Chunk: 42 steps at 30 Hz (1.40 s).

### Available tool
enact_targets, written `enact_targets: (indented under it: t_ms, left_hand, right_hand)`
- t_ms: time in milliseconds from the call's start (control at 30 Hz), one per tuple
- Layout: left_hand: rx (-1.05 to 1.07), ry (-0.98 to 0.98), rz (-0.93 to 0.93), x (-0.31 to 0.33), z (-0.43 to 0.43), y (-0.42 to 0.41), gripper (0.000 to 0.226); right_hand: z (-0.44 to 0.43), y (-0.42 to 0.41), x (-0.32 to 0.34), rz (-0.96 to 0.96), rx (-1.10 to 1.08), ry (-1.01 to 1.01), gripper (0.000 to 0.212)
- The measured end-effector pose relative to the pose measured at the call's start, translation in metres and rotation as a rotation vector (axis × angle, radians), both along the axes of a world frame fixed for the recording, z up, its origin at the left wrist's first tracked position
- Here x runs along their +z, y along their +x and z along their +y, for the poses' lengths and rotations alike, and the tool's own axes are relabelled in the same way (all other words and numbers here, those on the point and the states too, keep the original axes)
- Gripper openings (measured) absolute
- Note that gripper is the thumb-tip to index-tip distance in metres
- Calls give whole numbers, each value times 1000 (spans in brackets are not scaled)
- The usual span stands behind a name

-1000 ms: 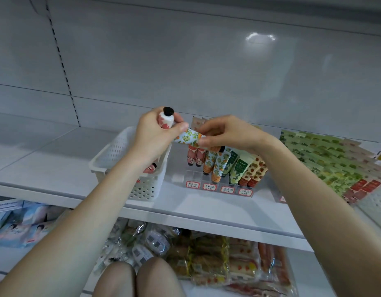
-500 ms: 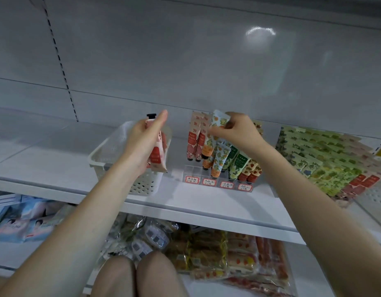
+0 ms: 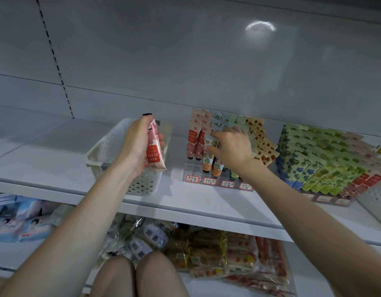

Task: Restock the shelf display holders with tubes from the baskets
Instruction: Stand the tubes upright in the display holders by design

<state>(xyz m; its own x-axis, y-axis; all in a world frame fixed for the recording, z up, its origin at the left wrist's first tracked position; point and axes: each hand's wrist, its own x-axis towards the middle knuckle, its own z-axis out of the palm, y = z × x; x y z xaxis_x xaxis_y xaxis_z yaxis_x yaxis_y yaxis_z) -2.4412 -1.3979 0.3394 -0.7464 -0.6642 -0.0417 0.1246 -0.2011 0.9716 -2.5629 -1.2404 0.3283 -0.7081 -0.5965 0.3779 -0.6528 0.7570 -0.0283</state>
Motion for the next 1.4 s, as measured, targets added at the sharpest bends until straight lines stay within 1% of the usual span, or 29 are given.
enact_targets:
  t_ms: [167, 400, 533, 633, 833, 1000, 1200, 1400]
  left_hand:
    - [13, 5, 14, -1, 0, -4, 20]
    - [-1, 39, 31, -2, -1, -10, 19]
    - [-5, 35, 19, -5, -1, -10, 18]
    - [-7, 36, 22, -5, -1, -10, 18]
    - [-15, 24, 30, -6, -1, -12, 18]
    - [-12, -2, 11, -6, 0, -13, 18]
    - [-16, -20, 9, -7, 0, -16, 18]
    - [5, 10, 8, -6, 3, -18, 17]
  right_hand:
    - [1, 1, -5, 103, -15, -3, 35]
    - [0, -2, -6, 124, -8, -110, 30]
    - [-1, -4, -10, 154, -17, -133, 24]
    - [1, -5, -14, 138, 5, -206, 22]
    - [6, -6, -16, 110, 10, -237, 27]
    - [7, -9, -20, 113, 21, -255, 22]
    - [-1, -16, -18, 118, 27, -190, 24]
    - [-3, -18, -20, 111, 27, -240, 21]
